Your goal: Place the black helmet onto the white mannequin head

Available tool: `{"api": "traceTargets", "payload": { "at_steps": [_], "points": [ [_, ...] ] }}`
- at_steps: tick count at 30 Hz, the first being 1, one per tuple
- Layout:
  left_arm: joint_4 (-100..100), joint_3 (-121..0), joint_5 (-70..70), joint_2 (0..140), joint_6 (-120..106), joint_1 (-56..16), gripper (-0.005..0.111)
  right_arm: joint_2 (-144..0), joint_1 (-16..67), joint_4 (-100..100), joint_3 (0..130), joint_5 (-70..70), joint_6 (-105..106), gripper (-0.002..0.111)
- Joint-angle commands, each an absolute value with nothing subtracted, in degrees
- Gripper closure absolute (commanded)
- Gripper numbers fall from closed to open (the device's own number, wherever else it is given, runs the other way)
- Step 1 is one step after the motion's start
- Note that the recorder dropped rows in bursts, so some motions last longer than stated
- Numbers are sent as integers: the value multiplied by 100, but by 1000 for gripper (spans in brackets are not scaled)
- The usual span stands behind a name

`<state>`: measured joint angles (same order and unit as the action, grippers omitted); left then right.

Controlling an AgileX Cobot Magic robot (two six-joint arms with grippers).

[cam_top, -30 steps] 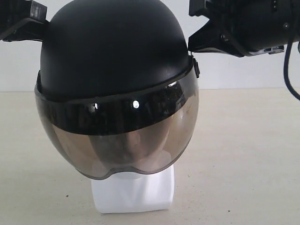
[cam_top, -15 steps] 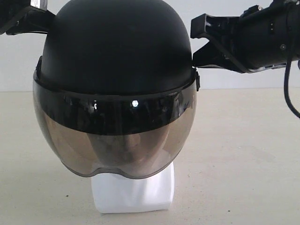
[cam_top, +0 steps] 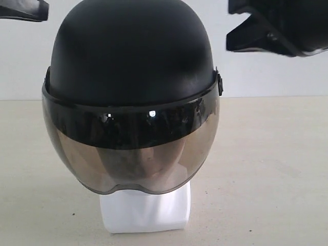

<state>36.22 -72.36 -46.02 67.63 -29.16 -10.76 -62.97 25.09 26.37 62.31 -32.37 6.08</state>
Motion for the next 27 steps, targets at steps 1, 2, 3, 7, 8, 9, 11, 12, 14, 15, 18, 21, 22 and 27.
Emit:
{"api": "traceTargets", "payload": {
  "at_steps": [1,2,3,7,8,9,11,12,14,15,18,21,22,27],
  "points": [
    [3362,-7234,-5199,5714,-2761,-1100,102,-5175,2521,1157,6274,-3817,0,108],
    [3407,-7234,-5312,5495,-2761,-1100,102,-4909,2521,821,6274,-4011,0,108],
    [3513,-7199,-5484,5106,-2761,-1100,102,-4582,2521,501,6274,-4312,0,108],
    [3613,-6859,-5676,4043,-2761,-1100,102,-3496,2521,548,6274,-4786,0,108],
    [3613,-6796,-5676,3929,-2761,-1100,102,-3356,2521,548,6274,-4786,0,108],
    [3627,-6713,-5676,3802,-2761,-1100,102,-3244,2521,548,6274,-4786,0,108],
    [3653,-6527,-5676,3613,-2761,-1100,102,-3018,2521,548,6274,-4786,0,108],
    [3653,-6419,-5676,3530,-2761,-1100,102,-2908,2521,548,6274,-4786,0,108],
    [3653,-6194,-5676,3403,-2761,-1100,102,-2721,2521,548,6274,-4786,0,108],
    [3653,-6044,-5676,3370,-2761,-1100,102,-2636,2521,548,6274,-4786,0,108],
    [3653,-5742,-5740,3323,-2761,-1100,102,-2454,2521,548,6274,-4786,0,108],
    [3779,-5508,-5766,3323,-2761,-1100,102,-2341,2521,548,6274,-4786,0,108],
    [3810,-5441,-5766,3323,-2761,-1100,102,-2316,2521,548,6274,-4786,0,108],
    [3810,-5322,-5766,3323,-2761,-1100,102,-2252,2521,548,6274,-4786,0,108]
  ]
}}
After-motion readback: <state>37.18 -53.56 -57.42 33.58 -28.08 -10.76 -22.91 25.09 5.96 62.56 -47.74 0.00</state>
